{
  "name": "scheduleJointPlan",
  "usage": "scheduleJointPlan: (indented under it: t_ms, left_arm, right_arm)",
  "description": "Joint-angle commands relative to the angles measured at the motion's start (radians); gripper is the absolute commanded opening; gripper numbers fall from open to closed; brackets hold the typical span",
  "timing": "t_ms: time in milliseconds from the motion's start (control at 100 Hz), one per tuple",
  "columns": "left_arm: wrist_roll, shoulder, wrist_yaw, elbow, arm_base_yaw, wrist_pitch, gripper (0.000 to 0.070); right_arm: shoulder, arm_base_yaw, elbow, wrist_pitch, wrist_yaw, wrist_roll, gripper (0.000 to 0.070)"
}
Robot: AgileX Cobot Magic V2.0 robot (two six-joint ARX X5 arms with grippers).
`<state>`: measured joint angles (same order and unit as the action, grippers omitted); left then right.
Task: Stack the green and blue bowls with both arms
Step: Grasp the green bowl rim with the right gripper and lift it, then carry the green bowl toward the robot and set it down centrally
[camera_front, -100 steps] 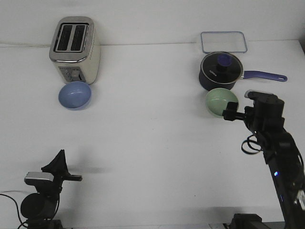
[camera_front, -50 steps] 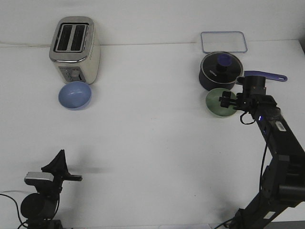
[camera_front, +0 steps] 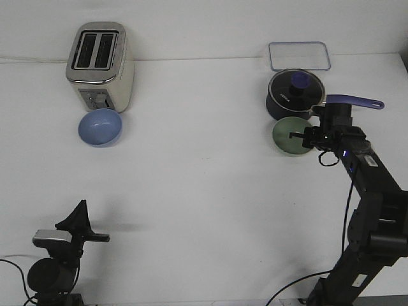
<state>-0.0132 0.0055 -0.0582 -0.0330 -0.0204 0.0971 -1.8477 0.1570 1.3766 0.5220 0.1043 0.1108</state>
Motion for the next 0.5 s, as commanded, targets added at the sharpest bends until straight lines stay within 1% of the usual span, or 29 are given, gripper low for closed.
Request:
scheduleJointPlan:
  t_ms: [0,130,210,360,440,490]
  left_arm:
    - [-0.013,-0.002,0.000,0.019,-0.001,0.009,0.0015]
    - [-0.013,-0.002,0.000,0.019,-0.001,0.009,0.0015]
    - [-0.013,-0.002,0.000,0.019,-0.001,0.009,0.0015]
    - [-0.013,-0.002,0.000,0.019,-0.001,0.009,0.0015]
    - [-0.013,-0.002,0.000,0.019,-0.001,0.009,0.0015]
    - [-0.013,-0.002,0.000,0.019,-0.001,0.009,0.0015]
  right_arm:
    - [-0.005,0.000,0.013,0.011,-0.016,-0.014,0.0001]
    - [0.084,0.000,0.013,0.051,0.055,-0.014,0.0001]
    - [0.163,0.000,0.013,0.072,0.083,-0.007,0.0001]
    - [0.326,-0.014,0.013,0.076,0.192,0.013,0.0001]
    - [0.407,-0.038,0.011,0.119,0.237,0.022,0.0001]
    - [0.448,-0.063,0.004,0.153,0.250,0.022,0.0001]
